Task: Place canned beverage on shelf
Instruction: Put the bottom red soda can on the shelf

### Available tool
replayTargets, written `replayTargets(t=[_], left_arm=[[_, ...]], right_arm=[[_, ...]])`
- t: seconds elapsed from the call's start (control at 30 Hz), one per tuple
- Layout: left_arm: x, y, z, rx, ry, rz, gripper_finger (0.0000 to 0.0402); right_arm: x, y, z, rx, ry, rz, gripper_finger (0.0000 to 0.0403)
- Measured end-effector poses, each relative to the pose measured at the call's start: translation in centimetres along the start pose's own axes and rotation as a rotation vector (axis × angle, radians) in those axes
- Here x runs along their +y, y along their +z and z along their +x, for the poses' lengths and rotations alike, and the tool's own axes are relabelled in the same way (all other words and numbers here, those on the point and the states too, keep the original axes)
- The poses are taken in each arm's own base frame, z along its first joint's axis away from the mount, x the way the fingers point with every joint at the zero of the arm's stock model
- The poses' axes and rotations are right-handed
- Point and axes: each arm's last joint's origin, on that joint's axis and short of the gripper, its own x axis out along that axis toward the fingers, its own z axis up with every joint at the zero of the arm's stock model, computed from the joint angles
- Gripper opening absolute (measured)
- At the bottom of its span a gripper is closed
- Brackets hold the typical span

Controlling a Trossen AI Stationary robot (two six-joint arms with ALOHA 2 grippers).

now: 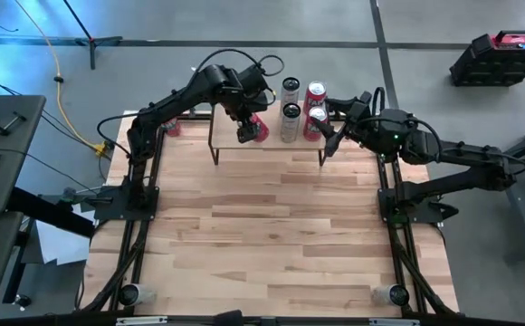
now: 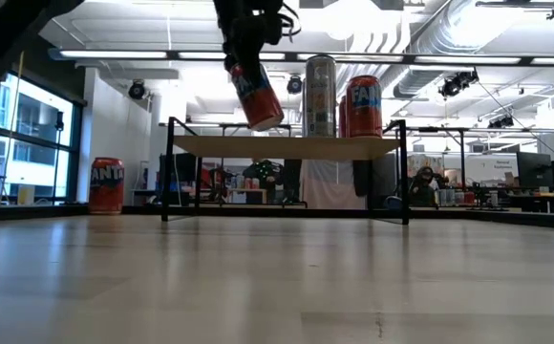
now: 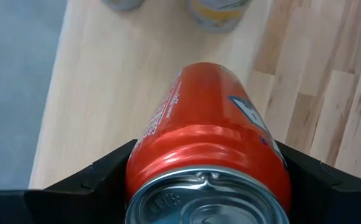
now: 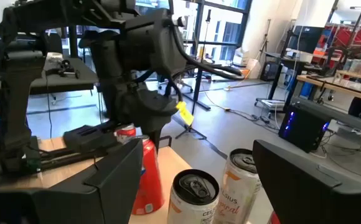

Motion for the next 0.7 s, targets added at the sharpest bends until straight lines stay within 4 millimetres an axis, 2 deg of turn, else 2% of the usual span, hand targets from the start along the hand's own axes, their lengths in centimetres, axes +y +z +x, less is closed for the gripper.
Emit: replayTargets(t=[0.2,0.7], left_arm=[[-0.96,0.41,0.24,-0.005,0.009,-0.013,0.0283],[-0.07,-0.31,0.27,0.058,0.05,-0.072,0.0283]], right_arm=[[0.0,0.09,0.0,-0.008,0.0,0.008,0.0287],[0.01,0.06,0.0,-0.005,0.004,0.042,0.0287]])
